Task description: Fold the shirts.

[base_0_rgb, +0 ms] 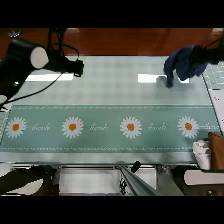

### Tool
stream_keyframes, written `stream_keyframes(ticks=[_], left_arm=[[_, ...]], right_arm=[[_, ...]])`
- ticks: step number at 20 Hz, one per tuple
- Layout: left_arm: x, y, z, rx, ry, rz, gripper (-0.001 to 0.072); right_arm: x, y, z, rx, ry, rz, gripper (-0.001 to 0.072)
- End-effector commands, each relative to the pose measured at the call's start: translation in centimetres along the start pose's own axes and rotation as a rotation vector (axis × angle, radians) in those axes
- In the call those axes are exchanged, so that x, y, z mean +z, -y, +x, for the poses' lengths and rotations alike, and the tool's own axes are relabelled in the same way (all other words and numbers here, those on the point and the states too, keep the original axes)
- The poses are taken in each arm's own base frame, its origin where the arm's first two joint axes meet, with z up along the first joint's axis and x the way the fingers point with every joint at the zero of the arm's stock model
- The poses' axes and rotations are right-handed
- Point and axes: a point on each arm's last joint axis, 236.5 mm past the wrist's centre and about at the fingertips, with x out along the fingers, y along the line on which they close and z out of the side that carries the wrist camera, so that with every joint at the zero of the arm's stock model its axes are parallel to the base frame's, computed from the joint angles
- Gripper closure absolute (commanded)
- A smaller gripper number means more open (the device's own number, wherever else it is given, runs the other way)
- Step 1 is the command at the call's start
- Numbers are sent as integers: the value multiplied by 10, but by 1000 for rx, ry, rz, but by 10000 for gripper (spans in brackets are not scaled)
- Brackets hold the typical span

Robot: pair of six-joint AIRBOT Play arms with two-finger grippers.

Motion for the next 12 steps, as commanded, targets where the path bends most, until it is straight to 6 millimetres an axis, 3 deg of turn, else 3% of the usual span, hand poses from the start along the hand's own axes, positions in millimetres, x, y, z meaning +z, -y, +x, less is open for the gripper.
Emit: stream_keyframes(ticks=[1, 3, 5, 7, 9, 12], left_arm=[[37, -4, -63, 1, 61, -11, 1], [69, -7, -126, -3, 170, 19, 1], [93, -11, -198, -10, 315, 23, 1], [104, -16, -267, -20, 462, 7, 1], [93, -21, -315, -26, 543, -2, 1], [55, -27, -339, -24, 486, -10, 1]], right_arm=[[85, -126, -142, 277, 384, -111, 692], [105, -172, -233, 328, 578, -174, 692], [101, -205, -308, 374, 696, -232, 692], [83, -224, -356, 422, 721, -252, 692], [51, -239, -371, 467, 639, -279, 692], [-19, -248, -343, 533, 306, -270, 692]])
